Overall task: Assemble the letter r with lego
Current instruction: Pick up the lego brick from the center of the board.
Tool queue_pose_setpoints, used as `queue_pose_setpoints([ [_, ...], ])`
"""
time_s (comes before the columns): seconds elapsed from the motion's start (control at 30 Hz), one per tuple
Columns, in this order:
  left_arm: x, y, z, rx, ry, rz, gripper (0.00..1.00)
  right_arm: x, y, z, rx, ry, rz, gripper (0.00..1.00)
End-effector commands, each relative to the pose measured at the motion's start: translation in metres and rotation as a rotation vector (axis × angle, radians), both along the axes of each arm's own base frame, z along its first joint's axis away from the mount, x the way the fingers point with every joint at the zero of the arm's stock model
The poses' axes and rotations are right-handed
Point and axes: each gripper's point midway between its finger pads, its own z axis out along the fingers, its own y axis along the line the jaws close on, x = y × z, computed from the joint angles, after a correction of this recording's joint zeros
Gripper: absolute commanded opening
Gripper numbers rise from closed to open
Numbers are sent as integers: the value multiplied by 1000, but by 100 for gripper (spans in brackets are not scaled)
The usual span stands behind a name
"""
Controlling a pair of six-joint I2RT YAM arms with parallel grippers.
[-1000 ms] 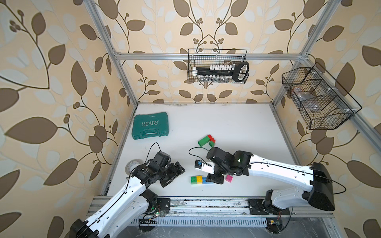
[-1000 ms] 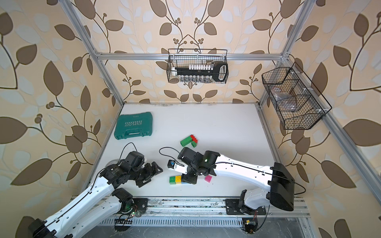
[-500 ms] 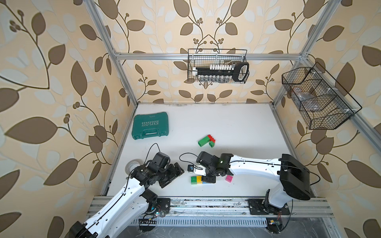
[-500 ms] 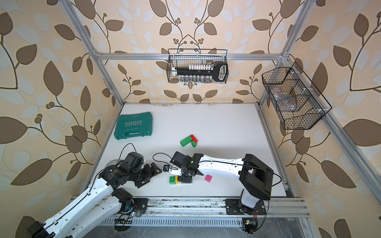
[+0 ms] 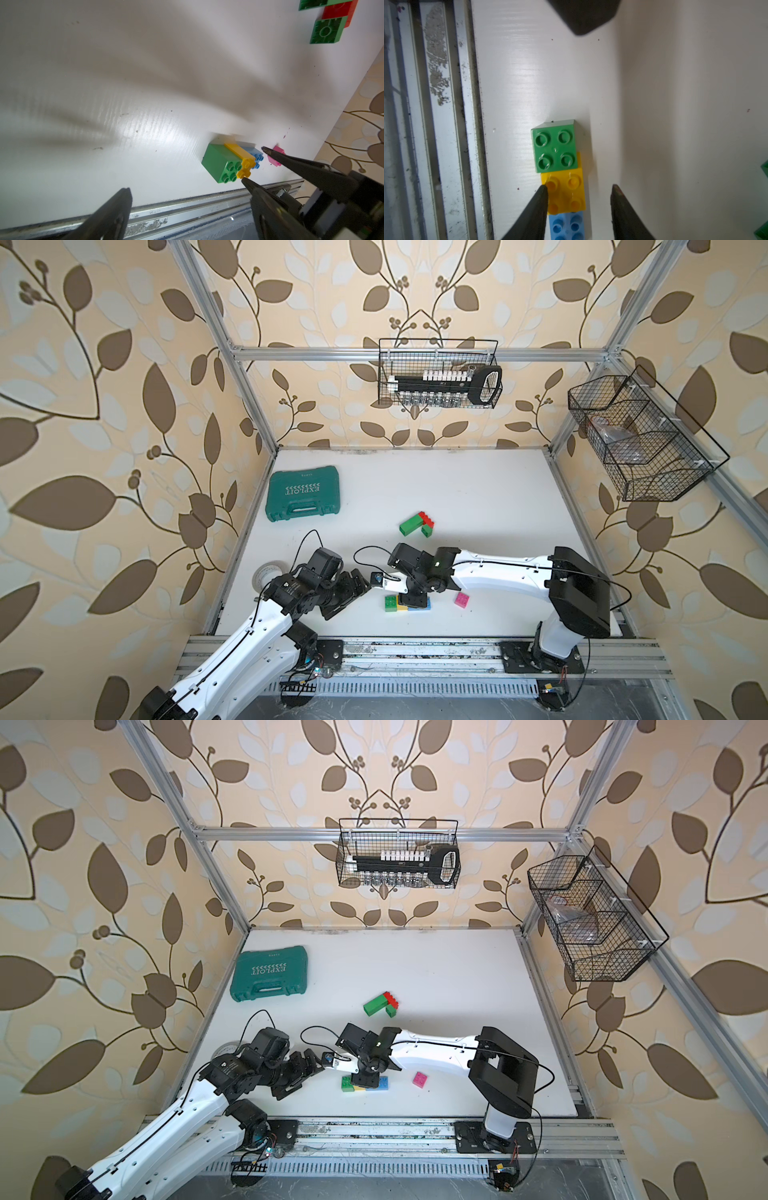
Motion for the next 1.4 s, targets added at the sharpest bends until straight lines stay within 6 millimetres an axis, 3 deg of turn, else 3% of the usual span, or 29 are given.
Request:
queue_pose_setpoints([
  [0.0,1,3,-3,9,-13,3,92,-7,9,4,21,29,32,47],
  [0.57,-4,1,-11,-16,4,17,91,-11,5,-13,-32,52,47,46],
  [0.87,-6,-1,-14,-26,23,11,89,-11,6,-14,-32,61,48,36],
  [0.97,-6,-1,-14,-28,24,9,89,-12,5,-14,-36,62,46,26],
  [1.07,-6,-2,-14,-32,24,9,88,-11,2,-11,-34,54,39,2],
  [1.1,-5,-3,-14,-34,25,8,88,-10,2,-8,-31,47,35,0],
  [1.37,-2,-8,-12,-45,23,-15,85,7,-5,36,30,-27,-12,0],
])
